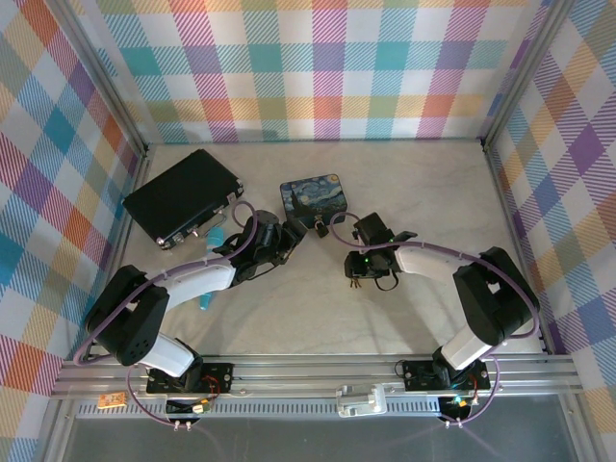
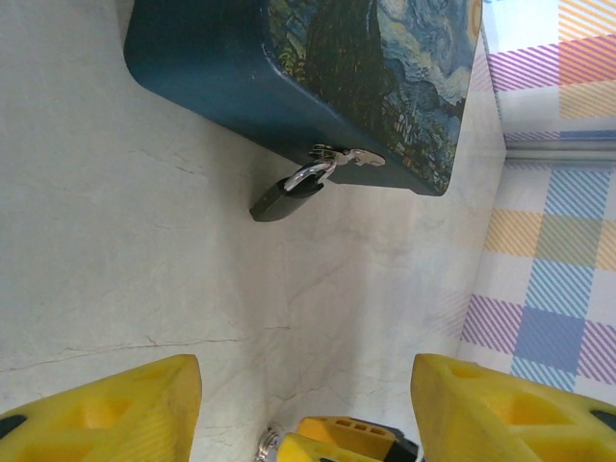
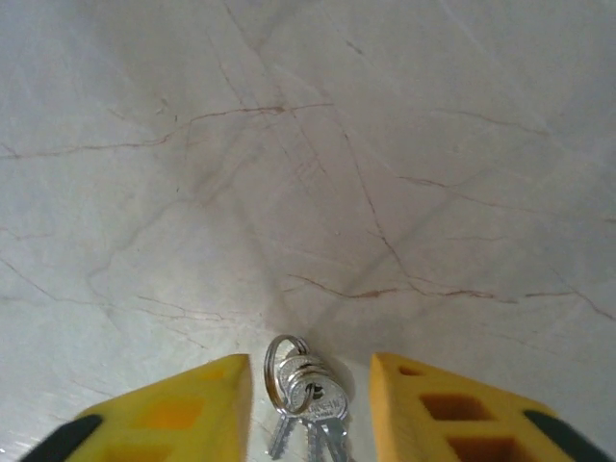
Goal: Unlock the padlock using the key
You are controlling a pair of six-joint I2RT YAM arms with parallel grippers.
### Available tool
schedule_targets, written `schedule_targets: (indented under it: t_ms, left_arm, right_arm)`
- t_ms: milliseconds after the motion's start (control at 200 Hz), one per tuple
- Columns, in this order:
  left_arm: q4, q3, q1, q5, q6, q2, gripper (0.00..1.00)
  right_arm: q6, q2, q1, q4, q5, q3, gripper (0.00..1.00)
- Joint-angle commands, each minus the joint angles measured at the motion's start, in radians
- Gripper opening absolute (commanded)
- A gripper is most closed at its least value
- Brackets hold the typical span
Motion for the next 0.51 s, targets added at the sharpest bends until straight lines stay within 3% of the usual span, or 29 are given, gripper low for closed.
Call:
schedule_targets:
  t_ms: [0,295,500]
  left_arm:
    - [-0.031,0.018,0.008,-0.018,0.024,-0.036,0.59]
    - [-0.045,0.009,0.021,-0.026,0.028,-0.063,0.59]
    - [-0.059,0.006,0.022,-0.032,0.027,-0.077,0.59]
  right_arm:
    - [-0.040,-0.035,0.007,-0.063,0.034,0.041,0.41]
    - [-0.040,0.046,0.077,-0.118,0.107,0.075,0.43]
    - [0.008,0.143,0.112,-0.178,0.218,0.130,0.37]
